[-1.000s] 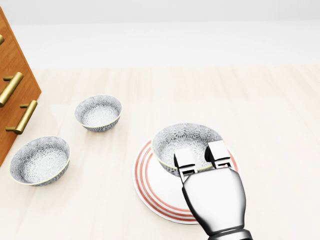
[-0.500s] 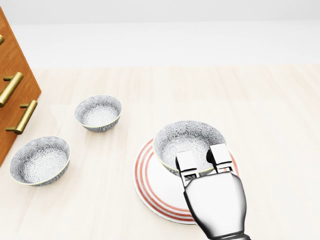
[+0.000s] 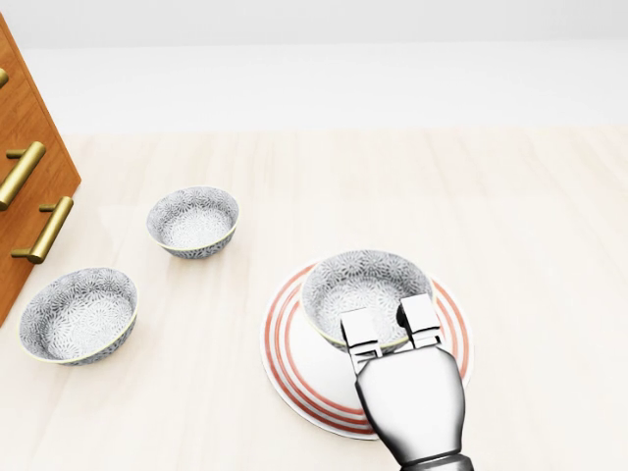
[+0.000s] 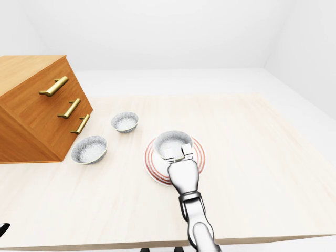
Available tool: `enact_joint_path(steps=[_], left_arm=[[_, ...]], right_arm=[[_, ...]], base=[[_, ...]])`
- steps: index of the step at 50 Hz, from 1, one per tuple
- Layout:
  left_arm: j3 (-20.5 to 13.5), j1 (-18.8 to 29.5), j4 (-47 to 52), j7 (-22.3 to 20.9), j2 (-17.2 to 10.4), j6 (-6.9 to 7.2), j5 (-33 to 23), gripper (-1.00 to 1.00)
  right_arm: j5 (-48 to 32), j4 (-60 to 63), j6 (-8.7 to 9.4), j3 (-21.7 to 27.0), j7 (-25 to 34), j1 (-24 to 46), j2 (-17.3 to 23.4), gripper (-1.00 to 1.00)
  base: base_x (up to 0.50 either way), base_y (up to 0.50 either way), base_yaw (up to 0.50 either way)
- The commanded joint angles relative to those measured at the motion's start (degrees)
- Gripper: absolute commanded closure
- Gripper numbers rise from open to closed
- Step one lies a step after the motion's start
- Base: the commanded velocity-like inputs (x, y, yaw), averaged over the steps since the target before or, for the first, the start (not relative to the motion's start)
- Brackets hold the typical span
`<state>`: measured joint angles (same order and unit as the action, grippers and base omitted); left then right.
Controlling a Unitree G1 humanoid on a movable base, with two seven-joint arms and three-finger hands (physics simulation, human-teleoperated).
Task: Put the bowl at the front on the plate.
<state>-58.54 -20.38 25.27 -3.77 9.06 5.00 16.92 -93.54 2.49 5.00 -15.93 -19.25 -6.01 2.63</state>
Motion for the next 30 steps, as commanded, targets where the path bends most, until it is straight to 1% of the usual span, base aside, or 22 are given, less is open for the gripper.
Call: enact_joint_path(steps=[1, 14, 21, 30], left_arm=[[-0.04, -0.15, 0.23, -0.07, 0.1, 0.0, 0.2, -1.0], [-0.07, -0.06, 0.46, -0.18, 0.17, 0.0, 0.02, -1.0], [-0.26, -0.01, 0.74, -0.12, 0.09, 0.0, 0.14, -1.0], [-0.25, 0.13, 0.67, 0.05, -0.05, 0.0, 0.13, -1.0]], right_arm=[[2.39, -5.67, 0.0, 2.15, -3.55, 3.13, -0.21, 1.0], [3.56, -10.23, 0.0, 3.83, -4.43, 5.66, 0.18, 1.0], [4.44, -14.29, 0.0, 3.9, -6.4, 6.74, -0.16, 1.0], [5.66, -18.24, 0.0, 3.92, -7.52, 8.62, -0.28, 1.0]], base=[[0.0, 0.0, 0.0], [0.0, 0.0, 0.0], [0.0, 0.0, 0.0], [0.0, 0.0, 0.0]])
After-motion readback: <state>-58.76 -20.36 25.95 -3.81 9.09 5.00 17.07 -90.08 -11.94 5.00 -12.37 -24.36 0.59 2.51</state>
